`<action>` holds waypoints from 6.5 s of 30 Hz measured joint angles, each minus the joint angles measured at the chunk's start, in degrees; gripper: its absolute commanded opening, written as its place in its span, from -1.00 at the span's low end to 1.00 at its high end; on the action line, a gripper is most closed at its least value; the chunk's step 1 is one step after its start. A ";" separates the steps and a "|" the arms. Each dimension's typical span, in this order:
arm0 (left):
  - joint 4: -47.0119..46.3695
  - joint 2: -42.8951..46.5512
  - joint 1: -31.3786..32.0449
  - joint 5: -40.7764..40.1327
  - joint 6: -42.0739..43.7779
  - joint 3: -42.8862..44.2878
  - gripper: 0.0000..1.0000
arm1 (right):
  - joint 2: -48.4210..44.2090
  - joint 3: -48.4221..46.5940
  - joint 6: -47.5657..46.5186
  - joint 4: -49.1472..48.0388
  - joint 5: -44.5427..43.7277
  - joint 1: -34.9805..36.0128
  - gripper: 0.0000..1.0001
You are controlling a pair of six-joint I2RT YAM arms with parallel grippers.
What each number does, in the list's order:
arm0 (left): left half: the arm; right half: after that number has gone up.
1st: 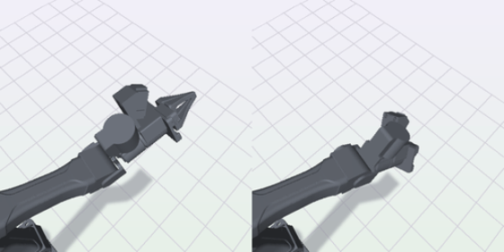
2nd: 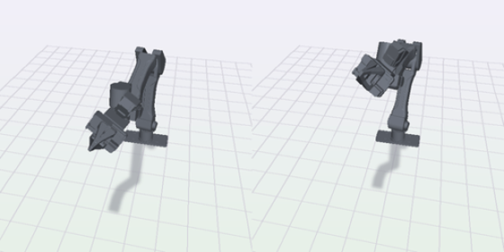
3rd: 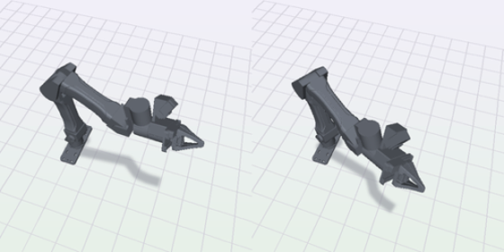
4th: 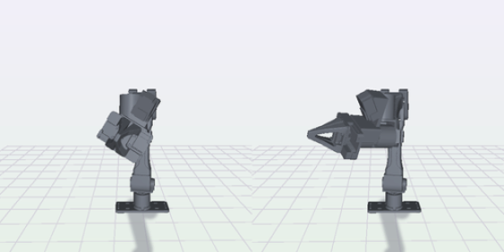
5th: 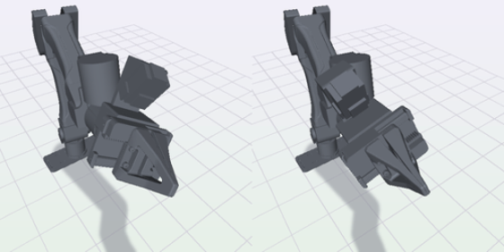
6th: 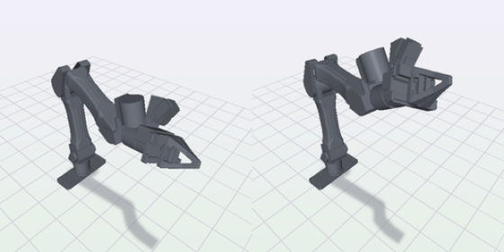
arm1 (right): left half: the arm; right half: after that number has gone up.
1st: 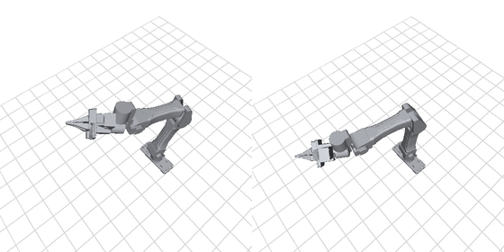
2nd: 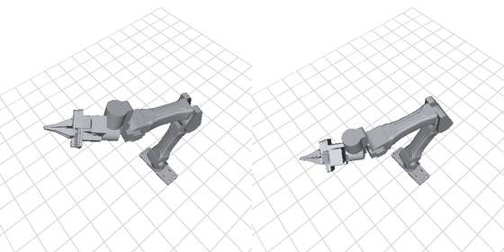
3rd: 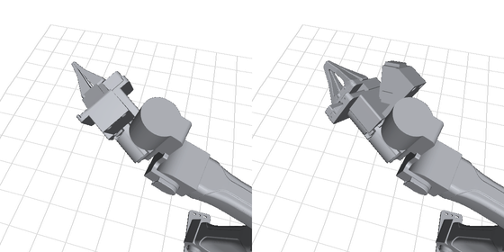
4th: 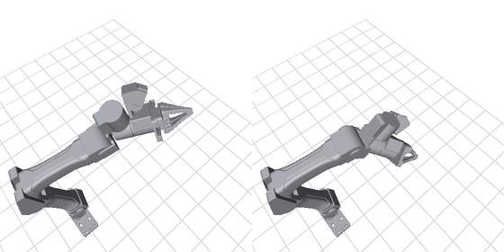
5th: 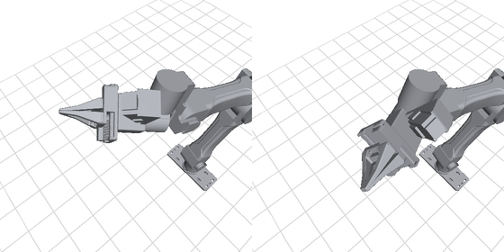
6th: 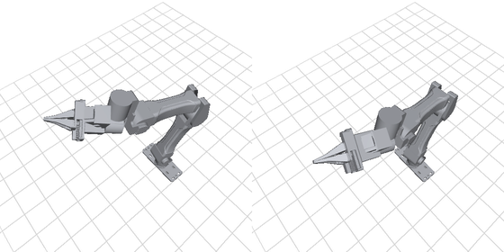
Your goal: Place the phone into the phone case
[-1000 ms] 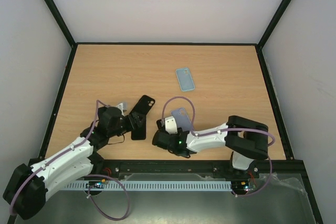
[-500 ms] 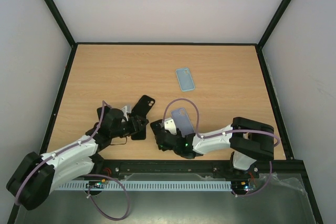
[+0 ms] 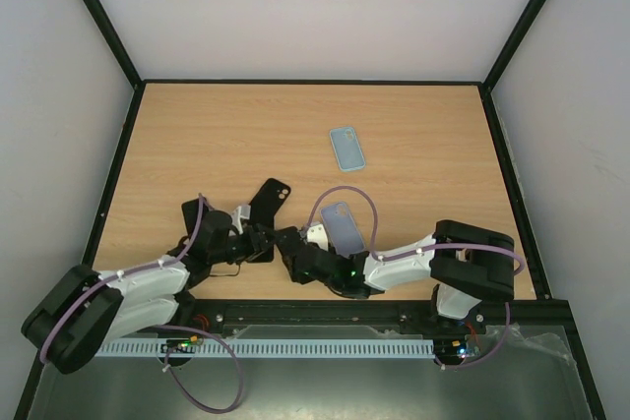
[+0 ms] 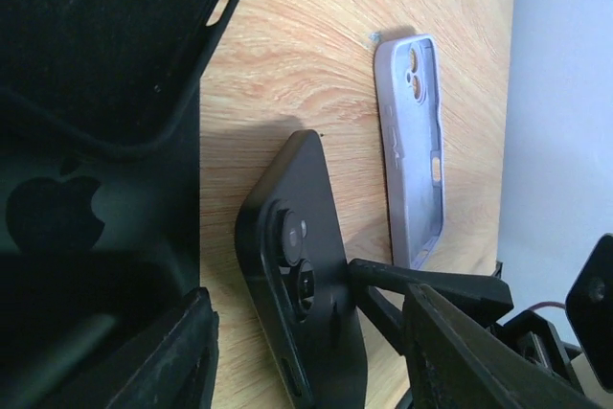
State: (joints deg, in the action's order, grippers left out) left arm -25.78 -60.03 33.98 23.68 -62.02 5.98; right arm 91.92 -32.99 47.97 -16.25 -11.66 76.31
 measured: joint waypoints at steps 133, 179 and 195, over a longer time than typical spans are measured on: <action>17.68 2.05 4.74 -8.94 3.69 10.05 0.51 | -14.67 -0.55 -7.78 15.17 7.96 -15.98 -0.96; 1.88 -13.64 6.60 -5.66 5.35 9.92 0.03 | -11.91 12.61 9.01 -13.14 22.25 -16.41 -0.87; -0.61 -15.82 7.43 -4.61 5.75 9.92 0.01 | -13.33 13.20 12.79 -7.15 20.52 -16.24 -0.57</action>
State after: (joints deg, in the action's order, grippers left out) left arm -26.39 -75.85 41.41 19.07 -56.27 15.90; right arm 78.59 -19.79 60.75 -23.40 8.86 60.07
